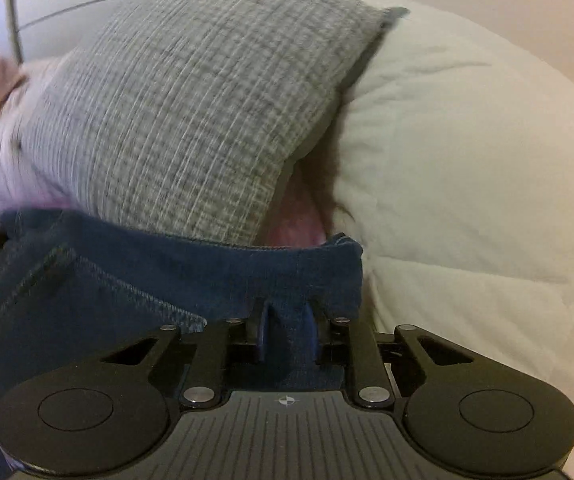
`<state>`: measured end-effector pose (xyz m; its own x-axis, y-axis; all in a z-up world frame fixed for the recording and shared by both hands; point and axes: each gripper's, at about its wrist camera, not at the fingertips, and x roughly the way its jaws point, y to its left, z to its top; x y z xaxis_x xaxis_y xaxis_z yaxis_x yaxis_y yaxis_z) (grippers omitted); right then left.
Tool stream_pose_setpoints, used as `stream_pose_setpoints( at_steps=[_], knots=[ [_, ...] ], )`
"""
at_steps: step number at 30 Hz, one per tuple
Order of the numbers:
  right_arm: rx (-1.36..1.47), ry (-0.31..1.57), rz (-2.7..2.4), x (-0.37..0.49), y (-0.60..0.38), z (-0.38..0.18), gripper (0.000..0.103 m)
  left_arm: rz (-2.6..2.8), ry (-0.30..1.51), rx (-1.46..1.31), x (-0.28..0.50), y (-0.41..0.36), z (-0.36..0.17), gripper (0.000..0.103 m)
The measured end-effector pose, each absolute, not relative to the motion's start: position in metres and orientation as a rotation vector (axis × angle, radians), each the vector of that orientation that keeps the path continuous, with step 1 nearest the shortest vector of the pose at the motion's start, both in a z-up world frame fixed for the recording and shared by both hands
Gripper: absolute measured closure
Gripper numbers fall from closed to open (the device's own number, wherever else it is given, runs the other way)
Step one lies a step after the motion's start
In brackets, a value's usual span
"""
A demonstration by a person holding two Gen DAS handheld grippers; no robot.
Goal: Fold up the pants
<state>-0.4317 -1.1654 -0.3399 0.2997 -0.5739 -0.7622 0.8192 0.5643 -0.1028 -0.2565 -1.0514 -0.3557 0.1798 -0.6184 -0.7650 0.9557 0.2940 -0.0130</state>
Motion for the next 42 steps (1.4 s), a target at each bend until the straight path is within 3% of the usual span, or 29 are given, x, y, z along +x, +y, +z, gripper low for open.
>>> stream_pose_setpoints(
  at_steps=[11, 19, 24, 28, 33, 39, 42],
  knots=[
    [0.498, 0.768, -0.929, -0.502, -1.071, -0.263, 0.086, -1.238, 0.829, 0.514, -0.297, -0.975, -0.279, 0.090],
    [0.519, 0.866, -0.887, -0.496, -1.024, -0.298, 0.086, -1.174, 0.819, 0.641, -0.313, -0.980, -0.318, 0.086],
    [0.544, 0.906, -0.866, -0.496, -1.032, -0.289, 0.085, -1.150, 0.842, 0.659, -0.312, -0.983, -0.302, 0.086],
    [0.654, 0.829, -0.896, -0.505, -1.031, -0.267, 0.083, -1.161, 0.872, 0.625, -0.317, -0.966, -0.270, 0.074],
    [0.696, 0.755, -0.914, -0.514, -1.005, -0.227, 0.059, -1.144, 0.872, 0.617, -0.331, -0.925, -0.225, 0.062],
    [0.699, 0.747, -0.908, -0.514, -0.956, -0.183, 0.055, -1.157, 0.890, 0.624, -0.346, -0.866, -0.185, 0.059],
    [0.706, 0.750, -0.892, -0.515, -0.929, -0.164, 0.055, -1.166, 0.887, 0.607, -0.353, -0.838, -0.167, 0.051]
  ],
)
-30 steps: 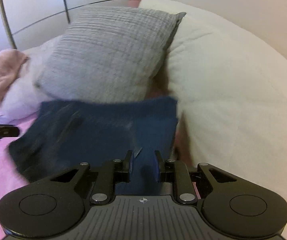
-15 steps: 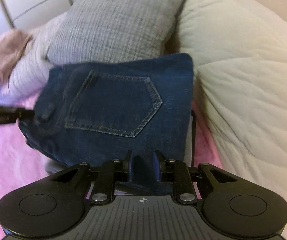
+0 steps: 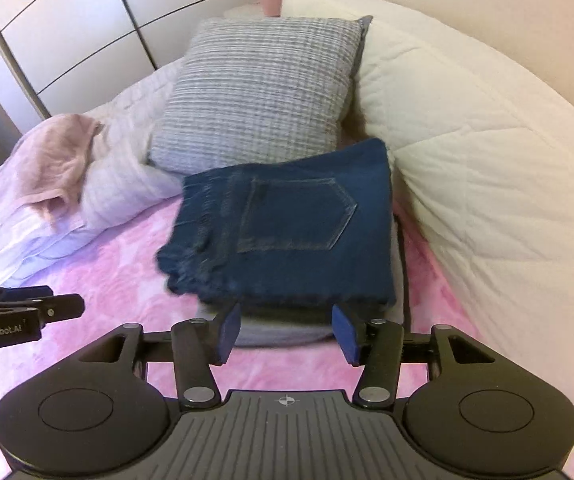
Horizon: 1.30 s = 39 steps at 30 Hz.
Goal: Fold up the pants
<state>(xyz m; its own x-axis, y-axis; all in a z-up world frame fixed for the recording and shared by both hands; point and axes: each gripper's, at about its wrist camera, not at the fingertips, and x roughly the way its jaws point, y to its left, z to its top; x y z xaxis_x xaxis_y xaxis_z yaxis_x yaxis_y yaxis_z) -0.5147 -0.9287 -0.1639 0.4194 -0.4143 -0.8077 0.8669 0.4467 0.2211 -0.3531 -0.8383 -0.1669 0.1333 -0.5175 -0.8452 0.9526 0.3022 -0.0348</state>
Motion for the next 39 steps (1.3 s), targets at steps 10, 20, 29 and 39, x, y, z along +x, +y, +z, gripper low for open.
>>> stream_pose_setpoints(
  at_steps=[10, 20, 29, 39],
  knots=[
    [0.663, 0.751, -0.933, -0.522, -0.819, -0.127, 0.055, -1.222, 0.831, 0.590, -0.381, -0.744, -0.127, 0.041],
    [0.658, 0.709, -0.980, -0.527, -0.715, -0.110, 0.054, -1.298, 0.791, 0.612, -0.404, -0.655, -0.114, 0.041],
    [0.643, 0.682, -1.000, -0.527, -0.651, -0.102, 0.054, -1.333, 0.747, 0.599, -0.415, -0.601, -0.099, 0.041],
    [0.632, 0.684, -1.000, -0.530, -0.617, -0.097, 0.054, -1.336, 0.738, 0.594, -0.421, -0.567, -0.092, 0.041]
  ],
)
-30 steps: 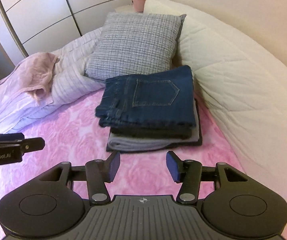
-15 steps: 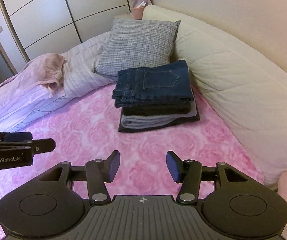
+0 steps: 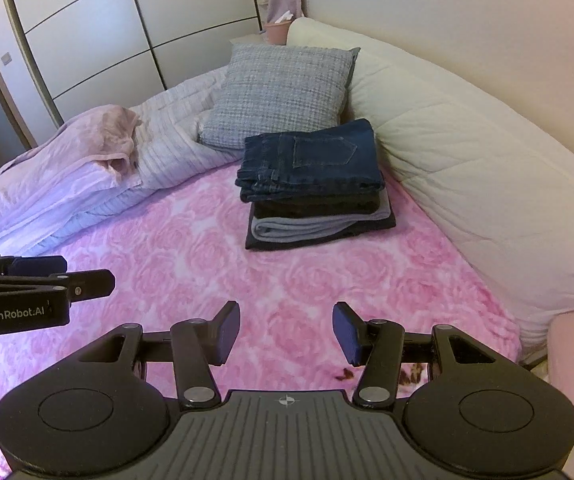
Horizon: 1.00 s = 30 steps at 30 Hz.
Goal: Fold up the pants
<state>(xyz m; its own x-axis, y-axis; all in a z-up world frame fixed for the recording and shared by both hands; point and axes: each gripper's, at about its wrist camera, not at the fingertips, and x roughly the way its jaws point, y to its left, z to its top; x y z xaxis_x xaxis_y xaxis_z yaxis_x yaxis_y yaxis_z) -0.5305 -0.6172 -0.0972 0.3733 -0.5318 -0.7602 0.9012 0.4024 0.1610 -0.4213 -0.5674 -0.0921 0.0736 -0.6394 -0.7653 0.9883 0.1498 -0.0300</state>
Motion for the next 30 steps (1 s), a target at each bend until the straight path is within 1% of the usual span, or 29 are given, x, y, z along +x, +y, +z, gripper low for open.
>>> stream_pose_setpoints(
  at_steps=[12, 30],
  knots=[
    [0.615, 0.687, -0.945, -0.530, -0.614, -0.097, 0.054, -1.294, 0.733, 0.587, -0.429, -0.557, -0.088, 0.041],
    [0.592, 0.676, -0.859, -0.551, -0.663, -0.094, 0.054, -1.242, 0.739, 0.580, -0.459, -0.597, -0.088, 0.041]
  ],
)
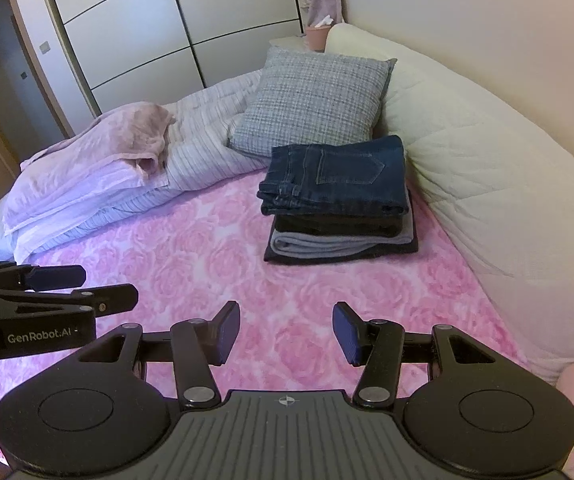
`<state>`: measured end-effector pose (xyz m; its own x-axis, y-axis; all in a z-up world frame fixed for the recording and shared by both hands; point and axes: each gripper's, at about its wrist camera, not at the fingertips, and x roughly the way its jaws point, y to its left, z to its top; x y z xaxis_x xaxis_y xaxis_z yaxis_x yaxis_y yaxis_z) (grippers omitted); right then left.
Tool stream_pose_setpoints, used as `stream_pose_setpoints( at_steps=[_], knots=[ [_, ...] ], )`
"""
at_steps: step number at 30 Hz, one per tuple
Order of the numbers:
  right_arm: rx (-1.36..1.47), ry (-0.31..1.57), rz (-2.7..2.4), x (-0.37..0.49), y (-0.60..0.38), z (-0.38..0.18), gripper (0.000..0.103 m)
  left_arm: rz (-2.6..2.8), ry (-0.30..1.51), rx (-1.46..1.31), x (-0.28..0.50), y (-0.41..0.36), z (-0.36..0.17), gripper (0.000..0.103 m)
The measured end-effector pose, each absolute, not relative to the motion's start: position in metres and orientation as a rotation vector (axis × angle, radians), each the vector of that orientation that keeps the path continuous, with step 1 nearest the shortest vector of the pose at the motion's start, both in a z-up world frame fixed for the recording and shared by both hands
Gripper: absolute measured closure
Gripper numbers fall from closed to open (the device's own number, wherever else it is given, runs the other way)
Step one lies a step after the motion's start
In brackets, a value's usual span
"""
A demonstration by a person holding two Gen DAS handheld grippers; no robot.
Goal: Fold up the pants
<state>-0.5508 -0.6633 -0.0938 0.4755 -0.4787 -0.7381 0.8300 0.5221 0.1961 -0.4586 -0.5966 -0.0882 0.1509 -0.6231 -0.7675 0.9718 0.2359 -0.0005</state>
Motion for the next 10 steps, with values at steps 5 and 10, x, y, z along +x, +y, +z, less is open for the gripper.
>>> stream_pose_setpoints(
  at_steps=[5, 10],
  knots=[
    [0.590, 0.686, -0.840, -0.552, -0.675, -0.096, 0.054, -1.227, 0.735, 0.570, -0.463, -0.608, -0.089, 0.041],
    [0.588, 0.689, -0.821, -0.553, -0.684, -0.098, 0.054, -1.211, 0.731, 0.564, -0.465, -0.616, -0.090, 0.041]
  ],
)
